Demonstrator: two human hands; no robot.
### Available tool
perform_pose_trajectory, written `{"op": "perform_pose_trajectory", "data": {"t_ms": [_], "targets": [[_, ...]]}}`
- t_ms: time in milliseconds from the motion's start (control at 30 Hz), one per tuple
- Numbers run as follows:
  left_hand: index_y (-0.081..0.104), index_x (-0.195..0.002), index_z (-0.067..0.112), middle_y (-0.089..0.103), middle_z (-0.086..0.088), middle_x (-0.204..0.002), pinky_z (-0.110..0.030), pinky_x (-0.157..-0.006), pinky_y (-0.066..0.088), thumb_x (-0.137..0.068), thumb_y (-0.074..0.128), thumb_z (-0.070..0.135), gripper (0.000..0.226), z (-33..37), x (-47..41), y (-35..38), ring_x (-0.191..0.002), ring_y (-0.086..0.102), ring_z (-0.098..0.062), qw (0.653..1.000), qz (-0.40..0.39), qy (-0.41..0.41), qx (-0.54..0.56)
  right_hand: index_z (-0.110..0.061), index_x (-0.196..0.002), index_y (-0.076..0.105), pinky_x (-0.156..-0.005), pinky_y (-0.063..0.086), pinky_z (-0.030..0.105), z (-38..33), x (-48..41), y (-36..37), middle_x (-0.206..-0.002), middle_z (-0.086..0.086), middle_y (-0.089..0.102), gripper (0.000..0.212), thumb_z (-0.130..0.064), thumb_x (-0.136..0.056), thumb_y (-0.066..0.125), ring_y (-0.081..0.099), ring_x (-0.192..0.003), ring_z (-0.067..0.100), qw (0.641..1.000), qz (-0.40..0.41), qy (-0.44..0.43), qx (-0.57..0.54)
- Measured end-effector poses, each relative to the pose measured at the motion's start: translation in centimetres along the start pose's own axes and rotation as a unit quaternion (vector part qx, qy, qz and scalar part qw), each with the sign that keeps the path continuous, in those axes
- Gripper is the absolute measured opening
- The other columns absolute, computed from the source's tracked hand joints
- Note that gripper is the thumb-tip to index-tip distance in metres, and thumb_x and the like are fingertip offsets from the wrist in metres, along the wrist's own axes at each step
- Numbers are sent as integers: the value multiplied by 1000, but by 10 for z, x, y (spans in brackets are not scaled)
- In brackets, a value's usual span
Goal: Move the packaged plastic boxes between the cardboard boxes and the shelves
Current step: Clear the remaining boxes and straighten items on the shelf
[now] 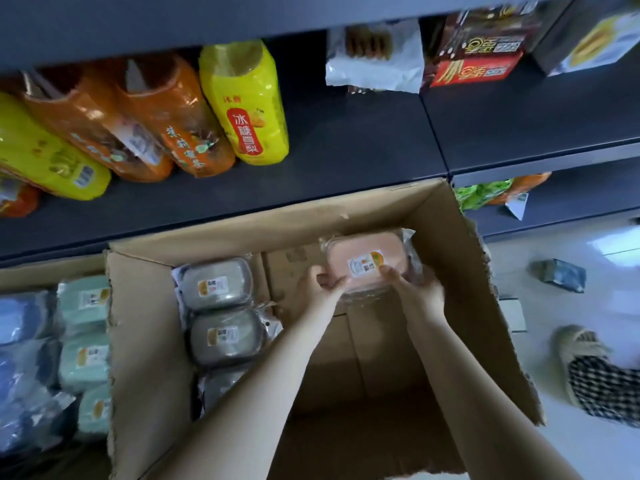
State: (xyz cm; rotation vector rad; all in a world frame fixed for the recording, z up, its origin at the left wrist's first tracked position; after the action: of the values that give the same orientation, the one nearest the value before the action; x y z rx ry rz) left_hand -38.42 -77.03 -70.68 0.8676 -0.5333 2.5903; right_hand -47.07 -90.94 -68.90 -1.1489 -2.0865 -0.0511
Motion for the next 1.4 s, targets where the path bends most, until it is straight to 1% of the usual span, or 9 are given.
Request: {"op": "perform_pose_trajectory", "data": {"t_ms": [67, 233, 400, 767, 833, 900, 1100, 1233, 1400], "targets": [[57, -107, 5, 60, -2, -95, -11, -54, 35, -84, 70, 21, 30, 5, -21, 14, -85, 54, -14, 999, 20, 16, -36, -7, -121, 57, -89, 47, 34, 10, -26, 3, -112, 10, 63, 55, -27, -75, 79, 60, -98, 25, 1000, 12, 19, -10], [58, -113, 1, 63, -4, -100, -7, -48, 41, -85, 68, 13, 32, -8, -56, 43, -70, 55, -9, 999, 10, -3, -46, -2, -129, 55, -102, 43, 38, 36, -70, 16, -128, 13, 59, 65, -21, -72, 81, 57, -117, 26, 996, 84, 9, -8], [61, -109, 2, 68, -10, -105, -17, -61, 32, -83, 71, 23, 35, -26, -76, 48, -97, 63, -24, 991, 15, 17, -133, 3, -125, 55, -100, 40, 29, 54, -89, 29, -128, 16, 58, 61, -19, -74, 80, 55, -120, 28, 994, 109, -2, -2], [59, -111, 6, 67, -6, -103, -18, -71, 38, -80, 74, 30, 42, -28, -81, 47, -99, 62, -21, 986, 25, 16, -162, -1, -128, 52, -92, 50, 33, 70, -92, 30, -126, 11, 58, 70, -33, -72, 80, 60, -106, 24, 985, 119, 111, -61], [59, -116, 9, 66, -4, -107, -19, -75, 39, -82, 71, 31, 42, -23, -75, 43, -103, 61, -21, 986, -14, 12, -167, -3, -132, 47, -75, 51, 24, 72, -83, 25, -126, 12, 58, 61, -29, -82, 72, 61, -91, 19, 985, 109, 120, -53], [57, -121, 12, 64, -3, -113, -20, -77, 37, -87, 64, 35, 41, -16, -65, 34, -107, 59, -20, 979, -61, 18, -195, -17, -145, 30, -79, 47, 23, 67, -67, 20, -136, 12, 49, 57, -28, -95, 54, 58, -105, 20, 988, 74, 124, 52], [60, -116, 13, 65, 1, -112, -22, -84, 44, -92, 57, 25, 27, -1, -7, -36, -103, 59, -15, 914, -126, 99, -372, -6, -116, 56, -76, 41, 27, 48, -10, 18, -100, 5, 57, 34, -33, -98, 48, 58, -96, 21, 890, -128, 1, 437], [61, -116, 12, 64, 1, -110, -19, -80, 42, -94, 54, 22, 24, 16, 41, -90, -92, 57, -8, 874, -129, 149, -445, -7, -128, 51, -85, 43, 31, 18, 42, 26, -122, 13, 59, 39, -30, -97, 48, 57, -111, 28, 820, -203, -97, 526], [57, -117, 16, 59, 2, -117, -27, -86, 45, -98, 44, 27, 26, 47, 112, -156, -108, 55, -14, 784, -104, 229, -568, -16, -139, 42, -93, 42, 35, -32, 119, 20, -135, 11, 51, 46, -32, -96, 47, 51, -121, 29, 715, -220, -169, 642]]}}
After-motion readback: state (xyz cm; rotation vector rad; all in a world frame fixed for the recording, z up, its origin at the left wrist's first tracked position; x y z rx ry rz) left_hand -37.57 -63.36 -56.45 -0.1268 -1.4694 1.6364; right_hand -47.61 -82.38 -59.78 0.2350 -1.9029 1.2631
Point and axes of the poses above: each hand's wrist, its own x-axis away from the middle knuckle, its own y-axis out of the palm, z = x × y, the point moved 3 cm from there along -x, towards the middle knuckle
